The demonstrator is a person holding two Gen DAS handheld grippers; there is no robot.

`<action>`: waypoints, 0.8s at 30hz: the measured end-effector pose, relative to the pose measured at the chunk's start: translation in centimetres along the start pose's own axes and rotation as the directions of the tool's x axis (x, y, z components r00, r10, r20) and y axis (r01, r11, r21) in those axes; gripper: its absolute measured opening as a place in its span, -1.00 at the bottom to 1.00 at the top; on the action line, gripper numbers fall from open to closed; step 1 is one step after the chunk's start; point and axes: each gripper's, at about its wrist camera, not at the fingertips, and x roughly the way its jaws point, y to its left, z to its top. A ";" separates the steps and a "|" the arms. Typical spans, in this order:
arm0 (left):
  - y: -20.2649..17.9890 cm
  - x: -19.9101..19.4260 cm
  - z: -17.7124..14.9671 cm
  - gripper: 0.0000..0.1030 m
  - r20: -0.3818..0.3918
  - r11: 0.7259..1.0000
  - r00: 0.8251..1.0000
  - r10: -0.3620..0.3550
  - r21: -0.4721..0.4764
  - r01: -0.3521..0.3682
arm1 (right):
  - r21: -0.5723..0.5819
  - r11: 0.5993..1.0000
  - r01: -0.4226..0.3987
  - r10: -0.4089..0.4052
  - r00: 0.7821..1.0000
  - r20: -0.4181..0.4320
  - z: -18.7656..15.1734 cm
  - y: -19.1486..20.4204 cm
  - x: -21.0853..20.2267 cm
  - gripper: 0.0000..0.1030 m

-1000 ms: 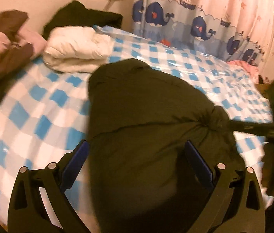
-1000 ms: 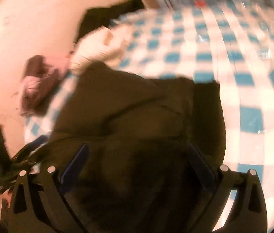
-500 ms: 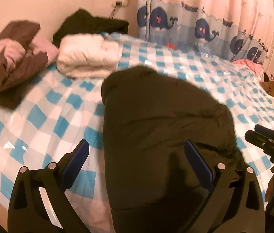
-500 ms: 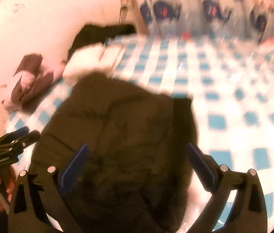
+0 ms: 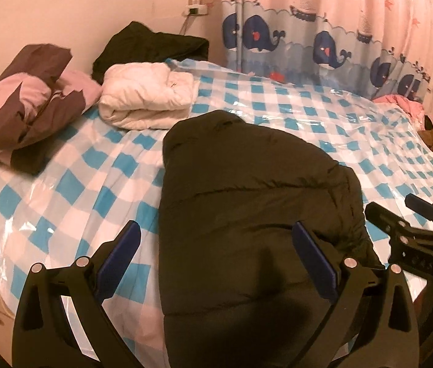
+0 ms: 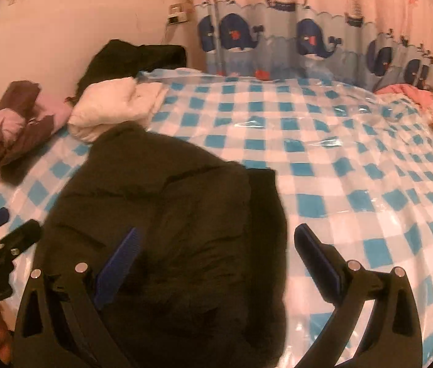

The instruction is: Fold large clothes

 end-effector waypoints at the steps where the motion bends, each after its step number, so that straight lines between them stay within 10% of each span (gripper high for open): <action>1: 0.2 0.1 0.0 0.84 -0.005 1.000 1.000 0.002 -0.008 -0.002 | -0.019 1.000 0.004 -0.004 1.000 0.000 0.0 0.6 -0.2 0.87; 24: 0.7 0.8 -0.1 0.84 -0.048 0.998 0.999 0.022 -0.051 -0.024 | -0.063 0.998 0.019 -0.024 0.996 -0.087 -0.1 3.4 0.7 0.87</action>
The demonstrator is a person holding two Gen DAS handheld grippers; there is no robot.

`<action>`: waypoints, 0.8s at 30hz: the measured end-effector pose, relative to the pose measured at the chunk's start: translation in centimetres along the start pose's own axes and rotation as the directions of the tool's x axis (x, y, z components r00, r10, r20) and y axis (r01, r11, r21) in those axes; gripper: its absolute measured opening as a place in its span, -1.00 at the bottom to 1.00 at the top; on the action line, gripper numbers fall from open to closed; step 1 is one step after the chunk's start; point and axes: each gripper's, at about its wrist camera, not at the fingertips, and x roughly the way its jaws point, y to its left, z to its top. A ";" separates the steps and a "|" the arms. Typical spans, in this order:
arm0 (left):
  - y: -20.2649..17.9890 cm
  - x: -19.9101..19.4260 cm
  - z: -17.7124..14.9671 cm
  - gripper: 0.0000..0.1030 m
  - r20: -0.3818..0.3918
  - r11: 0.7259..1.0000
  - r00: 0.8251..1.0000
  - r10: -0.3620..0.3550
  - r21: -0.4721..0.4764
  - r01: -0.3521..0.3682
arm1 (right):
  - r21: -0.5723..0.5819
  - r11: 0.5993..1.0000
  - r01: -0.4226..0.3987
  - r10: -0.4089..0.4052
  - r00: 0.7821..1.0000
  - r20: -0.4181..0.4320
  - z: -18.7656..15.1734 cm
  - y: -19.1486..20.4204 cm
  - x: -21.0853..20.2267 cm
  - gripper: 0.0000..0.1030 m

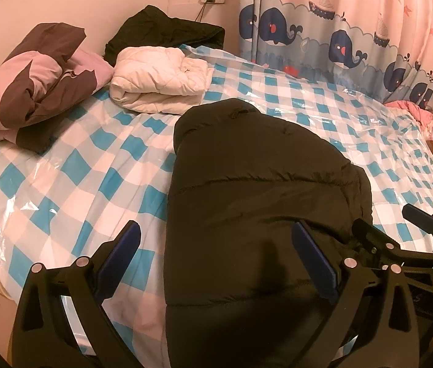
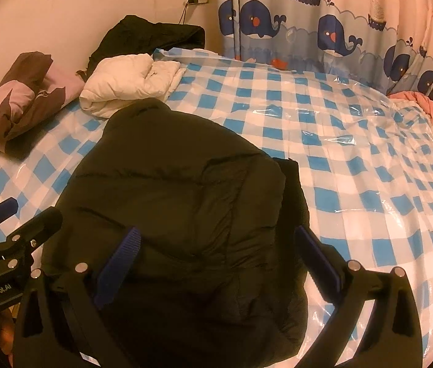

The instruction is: Fold large clothes

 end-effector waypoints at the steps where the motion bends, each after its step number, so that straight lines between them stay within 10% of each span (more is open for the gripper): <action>1: 0.0 0.0 0.0 0.84 0.000 1.000 1.000 0.002 0.001 -0.002 | 0.000 1.000 0.000 0.000 1.000 -0.003 0.0 0.0 0.1 0.87; 24: -0.2 0.6 -0.3 0.84 -0.032 1.000 0.999 -0.013 0.010 0.013 | 0.004 1.000 -0.005 0.005 1.000 -0.015 -0.1 -0.4 0.2 0.87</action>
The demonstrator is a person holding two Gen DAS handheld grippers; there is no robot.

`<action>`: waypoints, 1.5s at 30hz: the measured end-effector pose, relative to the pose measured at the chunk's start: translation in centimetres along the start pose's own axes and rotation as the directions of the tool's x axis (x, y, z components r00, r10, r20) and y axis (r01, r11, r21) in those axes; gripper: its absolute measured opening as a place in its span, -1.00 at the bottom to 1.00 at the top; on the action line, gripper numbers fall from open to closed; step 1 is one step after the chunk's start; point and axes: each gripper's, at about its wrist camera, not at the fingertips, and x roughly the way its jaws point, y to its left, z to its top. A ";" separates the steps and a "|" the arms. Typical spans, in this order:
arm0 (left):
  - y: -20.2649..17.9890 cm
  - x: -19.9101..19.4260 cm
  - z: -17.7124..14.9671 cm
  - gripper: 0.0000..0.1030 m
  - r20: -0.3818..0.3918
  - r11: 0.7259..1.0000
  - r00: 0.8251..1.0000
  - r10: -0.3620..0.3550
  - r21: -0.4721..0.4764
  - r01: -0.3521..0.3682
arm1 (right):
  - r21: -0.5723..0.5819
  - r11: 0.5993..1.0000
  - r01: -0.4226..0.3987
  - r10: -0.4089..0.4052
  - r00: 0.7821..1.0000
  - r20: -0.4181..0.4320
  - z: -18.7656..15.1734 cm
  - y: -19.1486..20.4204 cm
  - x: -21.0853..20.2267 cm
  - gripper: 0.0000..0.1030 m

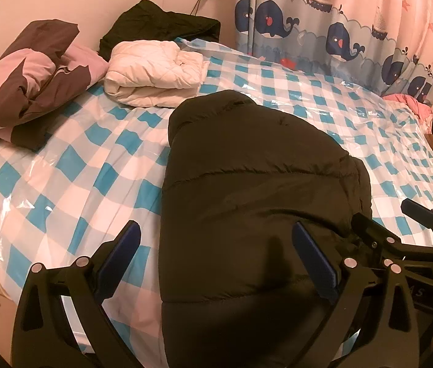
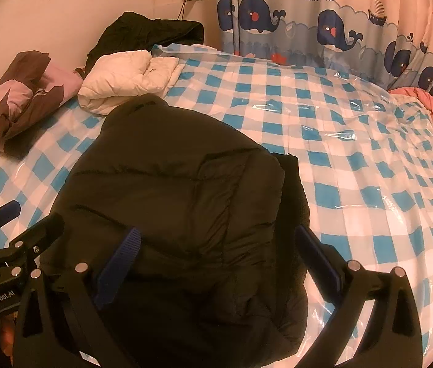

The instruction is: Fold large clothes

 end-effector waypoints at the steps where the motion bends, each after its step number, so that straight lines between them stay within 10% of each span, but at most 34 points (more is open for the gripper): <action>1: 0.0 0.0 0.0 0.84 -0.001 1.000 1.000 0.000 0.001 0.000 | 0.000 1.000 0.000 0.000 1.000 -0.001 0.0 0.0 0.0 0.87; 45: 0.1 0.7 0.0 0.84 -0.036 1.000 0.999 -0.008 0.012 0.008 | 0.000 1.000 -0.002 0.002 1.000 -0.003 0.0 0.0 -0.1 0.87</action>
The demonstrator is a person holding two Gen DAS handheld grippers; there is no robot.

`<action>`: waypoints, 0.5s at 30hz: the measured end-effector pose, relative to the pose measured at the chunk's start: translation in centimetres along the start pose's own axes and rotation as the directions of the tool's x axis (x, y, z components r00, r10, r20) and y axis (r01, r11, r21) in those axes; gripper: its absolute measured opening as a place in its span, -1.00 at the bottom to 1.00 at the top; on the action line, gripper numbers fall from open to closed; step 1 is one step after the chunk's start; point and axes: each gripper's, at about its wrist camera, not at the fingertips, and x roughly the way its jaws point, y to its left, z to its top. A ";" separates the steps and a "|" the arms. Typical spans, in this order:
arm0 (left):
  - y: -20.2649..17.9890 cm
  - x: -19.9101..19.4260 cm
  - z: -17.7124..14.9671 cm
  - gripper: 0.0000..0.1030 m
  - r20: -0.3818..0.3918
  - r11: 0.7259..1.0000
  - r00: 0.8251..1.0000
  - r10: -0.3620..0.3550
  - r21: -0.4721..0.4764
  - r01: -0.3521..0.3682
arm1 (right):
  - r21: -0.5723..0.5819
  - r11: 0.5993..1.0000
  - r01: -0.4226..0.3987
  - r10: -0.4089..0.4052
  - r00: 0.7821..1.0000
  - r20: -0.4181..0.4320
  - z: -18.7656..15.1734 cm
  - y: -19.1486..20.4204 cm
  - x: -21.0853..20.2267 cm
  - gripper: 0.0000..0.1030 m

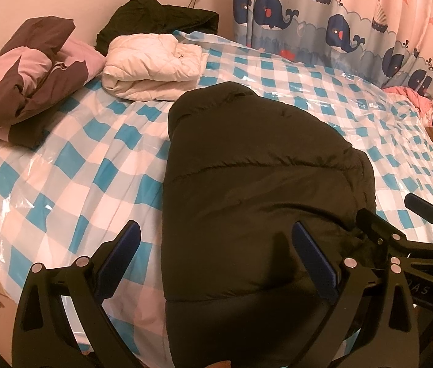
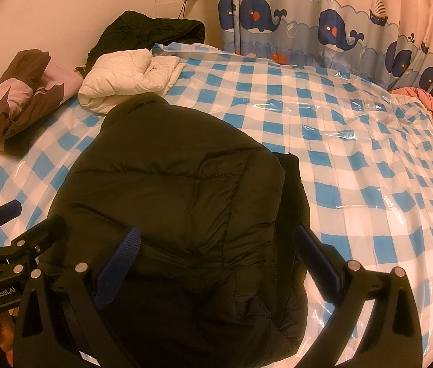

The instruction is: Fold large clothes

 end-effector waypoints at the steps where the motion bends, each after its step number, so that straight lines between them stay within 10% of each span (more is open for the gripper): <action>1: 0.1 0.0 0.1 0.84 -0.001 1.000 1.000 -0.001 0.000 0.001 | 0.000 1.000 0.000 0.000 1.000 0.000 0.0 0.0 0.0 0.87; 15: -0.1 -0.1 0.0 0.84 -0.002 1.000 1.000 0.001 0.002 -0.001 | -0.001 1.000 -0.001 0.001 1.000 -0.001 0.0 -0.1 0.0 0.87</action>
